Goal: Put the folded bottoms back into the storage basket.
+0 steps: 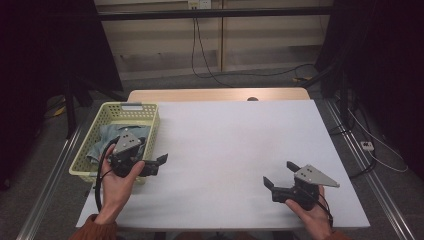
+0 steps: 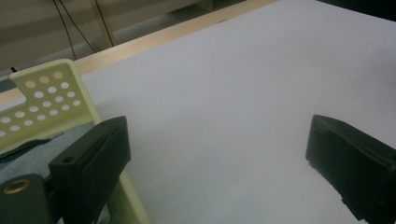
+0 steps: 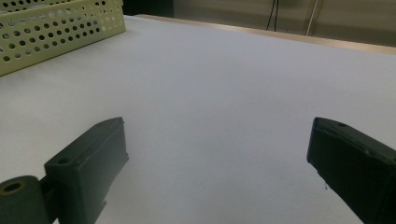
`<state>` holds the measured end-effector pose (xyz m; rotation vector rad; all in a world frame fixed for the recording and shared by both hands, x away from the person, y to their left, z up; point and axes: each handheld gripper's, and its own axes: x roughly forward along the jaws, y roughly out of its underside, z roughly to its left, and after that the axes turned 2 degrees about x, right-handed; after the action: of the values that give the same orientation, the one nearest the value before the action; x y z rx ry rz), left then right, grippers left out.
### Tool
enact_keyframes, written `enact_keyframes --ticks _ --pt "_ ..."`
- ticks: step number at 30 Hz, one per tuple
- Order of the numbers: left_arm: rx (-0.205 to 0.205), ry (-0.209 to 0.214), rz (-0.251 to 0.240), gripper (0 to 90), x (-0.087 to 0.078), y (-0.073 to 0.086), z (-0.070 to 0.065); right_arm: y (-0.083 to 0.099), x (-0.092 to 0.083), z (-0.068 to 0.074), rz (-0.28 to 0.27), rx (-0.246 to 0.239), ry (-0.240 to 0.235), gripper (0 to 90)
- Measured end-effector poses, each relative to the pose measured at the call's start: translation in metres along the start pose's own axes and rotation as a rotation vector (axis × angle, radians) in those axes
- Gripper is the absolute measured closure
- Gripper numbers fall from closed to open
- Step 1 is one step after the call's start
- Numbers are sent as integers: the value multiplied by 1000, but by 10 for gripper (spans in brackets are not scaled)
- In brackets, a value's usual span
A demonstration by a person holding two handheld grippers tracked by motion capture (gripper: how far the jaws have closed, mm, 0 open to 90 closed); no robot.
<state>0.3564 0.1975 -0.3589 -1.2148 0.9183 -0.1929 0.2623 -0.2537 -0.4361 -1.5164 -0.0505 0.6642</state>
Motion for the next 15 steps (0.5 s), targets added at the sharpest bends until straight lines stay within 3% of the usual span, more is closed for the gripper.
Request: enact_keyframes --ticks 8,11,15 --pt "27 54 10 64 16 0 -14 0 0 1 1 3 0 49" --pt "52 56 31 64 22 1 -19 0 0 1 2 3 0 50" --pt "46 74 41 64 29 6 -26 0 0 0 1 -1 -2 50"
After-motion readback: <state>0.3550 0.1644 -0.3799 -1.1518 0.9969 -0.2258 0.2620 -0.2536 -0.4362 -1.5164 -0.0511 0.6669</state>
